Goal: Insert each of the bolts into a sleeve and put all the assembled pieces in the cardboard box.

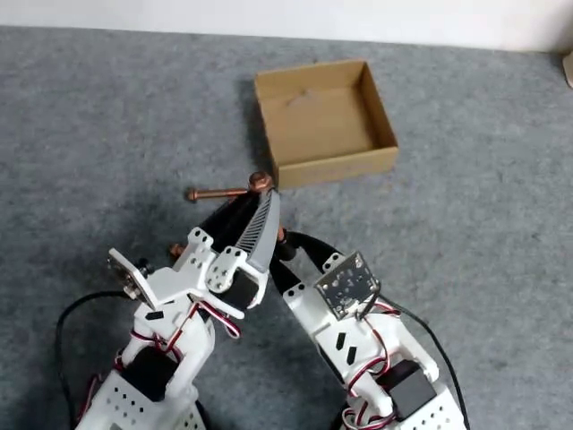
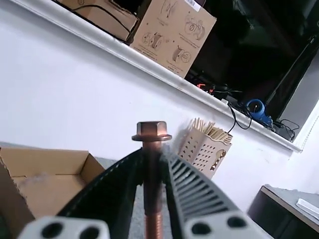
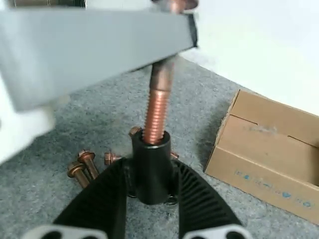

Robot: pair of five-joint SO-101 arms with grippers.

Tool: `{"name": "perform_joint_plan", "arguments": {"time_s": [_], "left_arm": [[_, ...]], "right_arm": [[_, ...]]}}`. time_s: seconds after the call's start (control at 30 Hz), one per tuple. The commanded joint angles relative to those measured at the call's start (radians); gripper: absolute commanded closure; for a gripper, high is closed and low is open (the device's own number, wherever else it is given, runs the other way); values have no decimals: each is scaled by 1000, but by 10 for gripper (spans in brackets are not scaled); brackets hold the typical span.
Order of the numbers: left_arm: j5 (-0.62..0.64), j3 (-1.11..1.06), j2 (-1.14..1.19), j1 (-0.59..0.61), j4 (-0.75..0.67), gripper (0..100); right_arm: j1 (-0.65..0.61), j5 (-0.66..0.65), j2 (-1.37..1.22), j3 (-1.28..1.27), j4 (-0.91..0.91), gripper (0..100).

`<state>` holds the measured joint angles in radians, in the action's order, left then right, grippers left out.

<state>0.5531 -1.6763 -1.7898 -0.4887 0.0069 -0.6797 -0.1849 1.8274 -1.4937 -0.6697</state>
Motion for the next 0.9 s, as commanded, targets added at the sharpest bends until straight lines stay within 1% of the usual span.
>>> {"name": "perform_joint_plan", "arguments": {"time_s": [0.0, 0.1, 0.2, 0.33, 0.4, 0.47, 0.53, 0.67, 0.73, 0.77, 0.87], "left_arm": [[5, -19, -13, 1, 11, 994], [2, -21, -13, -7, 66, 994], [-118, -21, -13, -54, 144, 994], [-250, -21, -13, -183, 308, 995], [-311, -21, -18, -232, 364, 995], [-299, -21, -21, -236, 361, 995], [-275, -21, -21, -208, 334, 994], [-230, -21, -21, -136, 230, 992], [-193, -21, -19, -110, 193, 953], [-183, -21, -16, -104, 190, 909], [-178, -21, -13, -108, 201, 732]], "right_arm": [[-4, 2, 10, 59, 39, 994], [-4, 2, 10, 94, 41, 994], [7, 5, 10, 124, 39, 994], [61, 9, 10, 127, 39, 994], [84, 12, 10, 127, 39, 994], [88, 46, 10, 125, 39, 994], [88, 58, 10, 122, 39, 994], [88, 58, 10, 120, 38, 994], [88, 58, 10, 97, 38, 994], [88, 58, 10, 87, 38, 994], [88, 58, 10, 65, 38, 994]]}}
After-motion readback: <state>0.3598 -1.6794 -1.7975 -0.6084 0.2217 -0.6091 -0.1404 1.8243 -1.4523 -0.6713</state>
